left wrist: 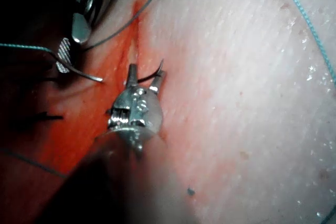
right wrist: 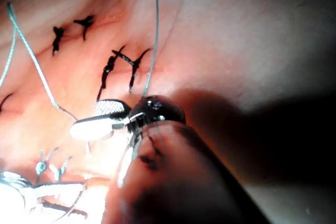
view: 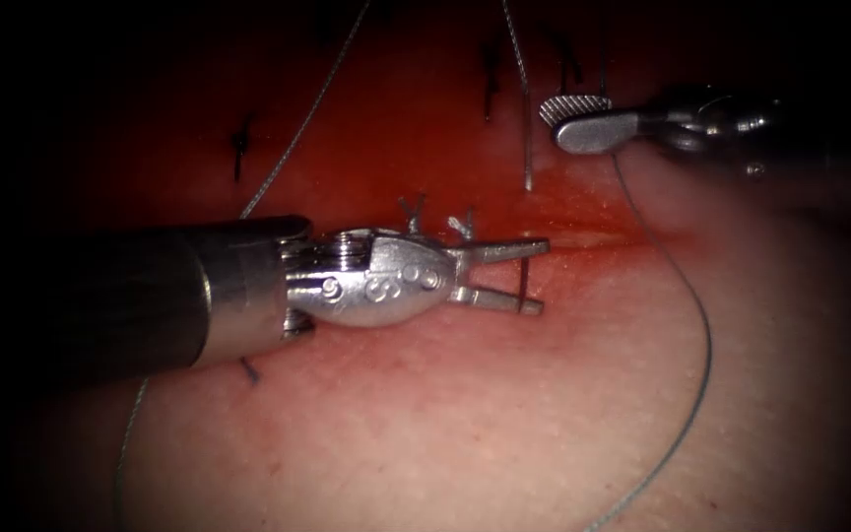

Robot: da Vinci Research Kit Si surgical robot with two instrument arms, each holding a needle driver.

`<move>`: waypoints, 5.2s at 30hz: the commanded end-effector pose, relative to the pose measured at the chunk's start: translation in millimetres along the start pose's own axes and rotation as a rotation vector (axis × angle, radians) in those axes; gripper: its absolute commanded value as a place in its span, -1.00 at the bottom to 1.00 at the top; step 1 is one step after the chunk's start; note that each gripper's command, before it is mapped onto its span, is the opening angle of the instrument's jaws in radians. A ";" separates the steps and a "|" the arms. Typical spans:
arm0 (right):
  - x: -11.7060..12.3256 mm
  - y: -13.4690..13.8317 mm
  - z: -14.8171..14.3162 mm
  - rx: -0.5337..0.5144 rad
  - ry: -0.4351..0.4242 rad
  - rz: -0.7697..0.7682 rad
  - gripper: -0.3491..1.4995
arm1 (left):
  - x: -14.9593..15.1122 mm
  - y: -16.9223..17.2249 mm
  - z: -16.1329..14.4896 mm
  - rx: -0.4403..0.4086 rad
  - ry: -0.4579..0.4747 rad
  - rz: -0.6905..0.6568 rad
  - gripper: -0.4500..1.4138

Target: Wound Closure

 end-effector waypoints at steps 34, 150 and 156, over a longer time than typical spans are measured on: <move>-2.3 -2.3 0.1 0.163 -0.169 -0.609 0.38 | 7.5 1.9 -5.8 -0.293 0.158 -0.837 -1.00; 1.4 -8.7 2.0 -0.308 -0.006 -0.576 -1.00 | 2.3 -3.3 -2.7 -0.028 -0.221 -0.519 -1.00; 1.4 -9.2 2.0 -0.290 -0.007 -0.680 -1.00 | 0.8 -4.1 -1.3 -0.060 -0.292 -0.520 -1.00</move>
